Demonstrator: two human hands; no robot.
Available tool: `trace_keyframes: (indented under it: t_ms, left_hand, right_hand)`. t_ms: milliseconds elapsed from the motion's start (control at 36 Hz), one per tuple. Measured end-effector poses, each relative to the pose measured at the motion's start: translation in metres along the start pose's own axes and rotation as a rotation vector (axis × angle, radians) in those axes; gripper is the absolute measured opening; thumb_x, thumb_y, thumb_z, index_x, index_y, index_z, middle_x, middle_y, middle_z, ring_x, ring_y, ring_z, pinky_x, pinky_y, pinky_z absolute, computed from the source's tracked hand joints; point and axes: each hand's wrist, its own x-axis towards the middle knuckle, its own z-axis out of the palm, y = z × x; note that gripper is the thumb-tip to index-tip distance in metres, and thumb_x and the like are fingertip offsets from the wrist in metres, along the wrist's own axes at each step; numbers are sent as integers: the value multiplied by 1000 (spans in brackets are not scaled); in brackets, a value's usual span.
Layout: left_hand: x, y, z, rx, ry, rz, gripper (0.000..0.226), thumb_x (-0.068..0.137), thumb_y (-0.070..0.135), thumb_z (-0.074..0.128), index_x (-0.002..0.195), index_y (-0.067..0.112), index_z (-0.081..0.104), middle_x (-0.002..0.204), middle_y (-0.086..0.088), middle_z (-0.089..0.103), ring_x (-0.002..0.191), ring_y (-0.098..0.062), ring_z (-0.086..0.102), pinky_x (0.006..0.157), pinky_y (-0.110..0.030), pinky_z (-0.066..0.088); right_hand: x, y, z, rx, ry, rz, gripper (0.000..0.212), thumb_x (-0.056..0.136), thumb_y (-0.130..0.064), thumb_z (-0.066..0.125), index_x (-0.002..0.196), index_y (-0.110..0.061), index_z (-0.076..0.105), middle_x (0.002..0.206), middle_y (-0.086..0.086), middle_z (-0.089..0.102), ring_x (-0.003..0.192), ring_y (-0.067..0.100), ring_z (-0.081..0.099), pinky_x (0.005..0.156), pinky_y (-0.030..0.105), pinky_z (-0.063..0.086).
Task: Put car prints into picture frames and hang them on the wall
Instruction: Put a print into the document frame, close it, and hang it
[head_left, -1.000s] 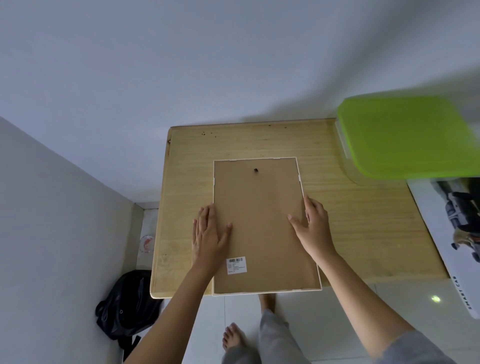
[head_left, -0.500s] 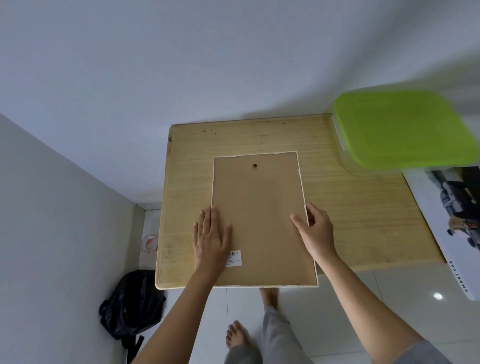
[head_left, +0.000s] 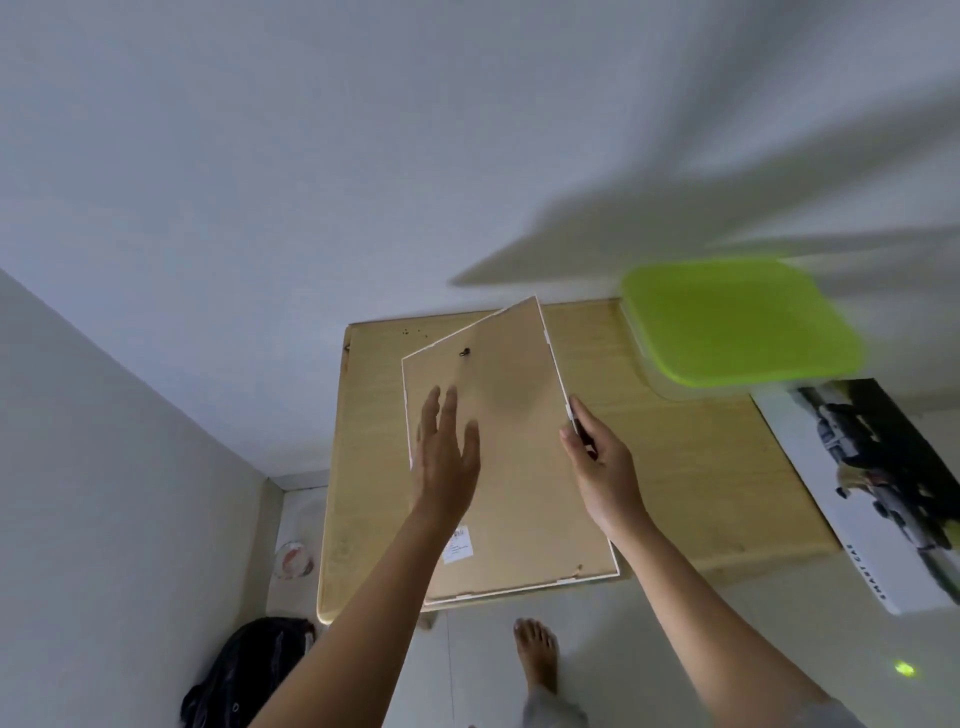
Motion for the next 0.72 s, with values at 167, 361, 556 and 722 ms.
trace_keyframes:
  t_ms: [167, 361, 556, 722]
  left_hand:
    - [49, 88, -39, -259, 39, 119, 52, 98, 39, 35, 147, 31, 18, 149, 0, 30, 137, -15, 30, 108, -34, 34]
    - [72, 140, -83, -347, 83, 152, 63, 97, 46, 31, 149, 21, 6, 155, -1, 20, 141, -18, 20, 112, -31, 19]
    - [64, 132, -107, -258, 169, 93, 78, 94, 39, 46, 148, 25, -9, 145, -12, 36, 124, -33, 43, 100, -49, 39]
    - [50, 117, -123, -252, 195, 17, 72, 95, 31, 36, 146, 27, -15, 129, -32, 45, 109, -47, 50, 92, -52, 43]
  right_hand:
    - [11, -49, 1, -82, 4, -322, 39, 91, -8, 52, 130, -11, 49, 75, 1, 47, 65, 5, 40, 62, 14, 36]
    - [15, -87, 2, -337, -59, -673, 49, 89, -2, 54, 135, -6, 41, 82, -20, 34, 75, -10, 38, 73, 3, 33]
    - [2, -100, 12, -505, -54, -807, 46, 94, -19, 43, 139, -15, 35, 92, 7, 51, 81, 10, 48, 71, 18, 42]
    - [-17, -105, 33, -465, -119, -783, 48, 93, -19, 44, 140, -12, 37, 93, 3, 49, 82, 11, 49, 72, 15, 42]
